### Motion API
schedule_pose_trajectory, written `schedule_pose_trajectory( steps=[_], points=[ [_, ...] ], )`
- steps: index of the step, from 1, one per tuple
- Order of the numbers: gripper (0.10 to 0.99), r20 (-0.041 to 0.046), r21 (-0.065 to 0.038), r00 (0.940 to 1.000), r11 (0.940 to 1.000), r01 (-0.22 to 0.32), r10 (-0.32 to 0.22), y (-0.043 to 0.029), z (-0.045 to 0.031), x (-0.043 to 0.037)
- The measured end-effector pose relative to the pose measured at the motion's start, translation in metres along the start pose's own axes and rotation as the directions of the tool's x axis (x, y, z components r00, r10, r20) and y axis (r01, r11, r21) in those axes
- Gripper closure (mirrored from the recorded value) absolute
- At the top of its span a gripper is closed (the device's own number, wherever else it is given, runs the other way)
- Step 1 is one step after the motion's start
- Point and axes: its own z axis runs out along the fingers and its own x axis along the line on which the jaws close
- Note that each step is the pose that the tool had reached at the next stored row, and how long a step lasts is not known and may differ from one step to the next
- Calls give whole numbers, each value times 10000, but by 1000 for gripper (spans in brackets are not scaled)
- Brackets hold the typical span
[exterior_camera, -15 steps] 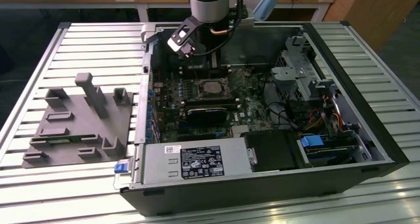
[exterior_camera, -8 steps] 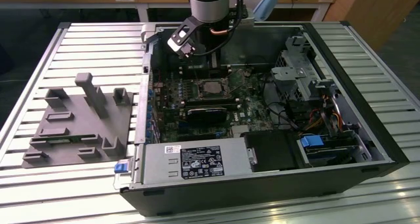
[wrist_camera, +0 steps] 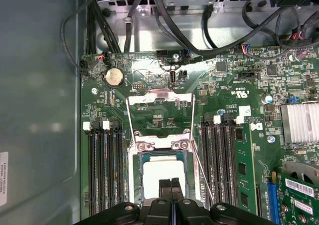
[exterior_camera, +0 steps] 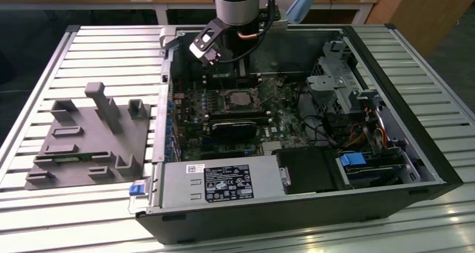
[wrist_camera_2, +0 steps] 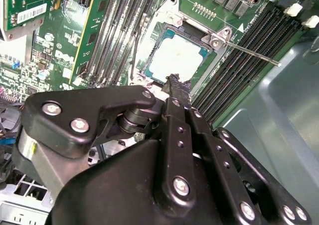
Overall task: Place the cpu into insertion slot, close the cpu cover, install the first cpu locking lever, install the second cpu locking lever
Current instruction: 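Close the cpu cover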
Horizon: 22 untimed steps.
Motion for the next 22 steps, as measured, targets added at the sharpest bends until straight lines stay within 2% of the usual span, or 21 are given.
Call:
schedule_pose_trajectory(
  steps=[8, 14, 19, 22],
  points=[
    [980, 0, 25, 10000, 10000, -1, 1, 12, -101, 2],
    [980, -2, 40, 10000, 10000, 1, -1, 16, -110, 2],
    [980, 13, 253, 10000, 9997, -3, 3, 63, -104, 5],
    [980, 15, 269, 10000, 9996, -5, 5, 67, -104, 5]
  ],
)
